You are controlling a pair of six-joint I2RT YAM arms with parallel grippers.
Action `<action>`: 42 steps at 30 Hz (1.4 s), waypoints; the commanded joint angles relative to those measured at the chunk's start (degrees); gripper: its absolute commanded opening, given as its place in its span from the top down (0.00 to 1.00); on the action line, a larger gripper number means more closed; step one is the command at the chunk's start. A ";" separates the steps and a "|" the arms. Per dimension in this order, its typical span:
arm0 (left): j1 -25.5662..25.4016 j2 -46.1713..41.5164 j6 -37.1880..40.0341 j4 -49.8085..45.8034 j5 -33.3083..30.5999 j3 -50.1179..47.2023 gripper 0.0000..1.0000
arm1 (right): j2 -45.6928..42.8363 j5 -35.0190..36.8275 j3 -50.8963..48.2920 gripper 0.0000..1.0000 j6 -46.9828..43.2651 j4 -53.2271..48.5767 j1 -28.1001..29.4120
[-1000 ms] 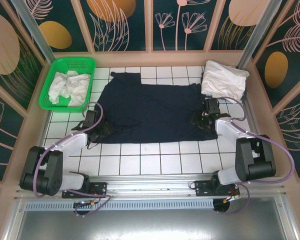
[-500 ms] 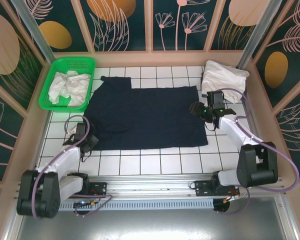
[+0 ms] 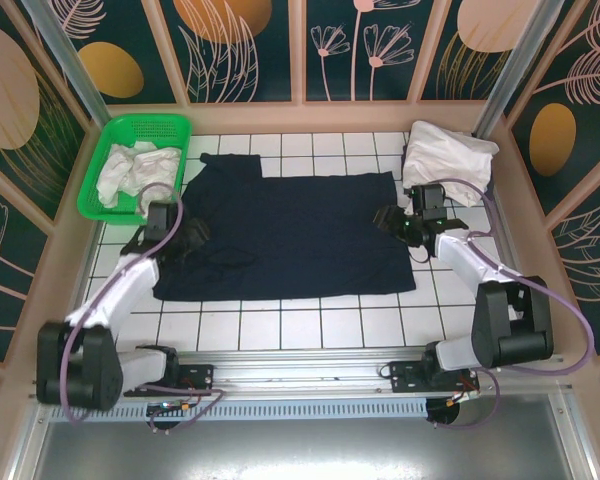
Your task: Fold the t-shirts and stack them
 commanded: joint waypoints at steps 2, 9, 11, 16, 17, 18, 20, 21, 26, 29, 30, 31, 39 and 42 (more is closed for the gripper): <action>-3.87 9.94 8.49 -1.46 4.98 5.09 0.41 | 1.72 -1.09 -0.71 0.41 -1.40 2.03 -0.36; -6.01 21.36 10.25 -0.91 3.76 10.37 0.49 | 2.35 -0.71 -1.35 0.41 -1.95 2.49 -0.62; -6.04 23.06 9.97 -1.50 2.16 10.74 0.46 | 2.29 -0.73 -1.80 0.41 -2.06 2.70 -0.80; -6.09 24.19 8.84 -1.08 3.04 9.52 0.46 | 2.54 -0.99 -2.64 0.41 -2.24 3.26 -1.67; -6.20 24.25 8.83 -1.02 3.37 9.19 0.46 | 2.66 -1.13 -2.70 0.41 -2.24 3.43 -1.73; -6.38 24.44 8.83 -1.09 3.28 9.10 0.47 | 2.63 -1.26 -2.92 0.41 -2.24 3.68 -1.92; -6.54 24.72 8.99 -1.91 3.13 9.05 0.55 | 2.87 -1.63 -2.99 0.41 -2.24 3.95 -2.18; -6.58 24.74 9.05 -2.23 2.73 9.06 0.59 | 2.97 -1.86 -2.91 0.41 -2.32 3.96 -2.29; -6.52 23.20 9.18 -3.18 2.66 10.16 0.78 | 3.40 -1.96 -2.81 0.41 -2.59 3.97 -2.53; -6.54 22.16 9.49 -3.92 2.66 11.26 0.86 | 3.47 -2.01 -3.03 0.41 -2.59 4.30 -2.79; -6.52 21.95 9.75 -4.36 2.67 11.74 0.89 | 3.49 -2.05 -3.16 0.41 -2.59 4.34 -2.90; -6.53 21.69 9.95 -4.72 2.62 12.28 0.91 | 3.43 -2.05 -3.28 0.41 -2.59 4.44 -3.01; -6.55 19.32 10.79 -8.30 1.67 15.90 1.00 | 3.27 -2.33 -4.21 0.41 -2.78 4.91 -3.80; -6.54 17.97 11.16 -8.89 1.36 14.88 0.99 | 3.38 -2.49 -4.66 0.41 -2.83 5.25 -4.05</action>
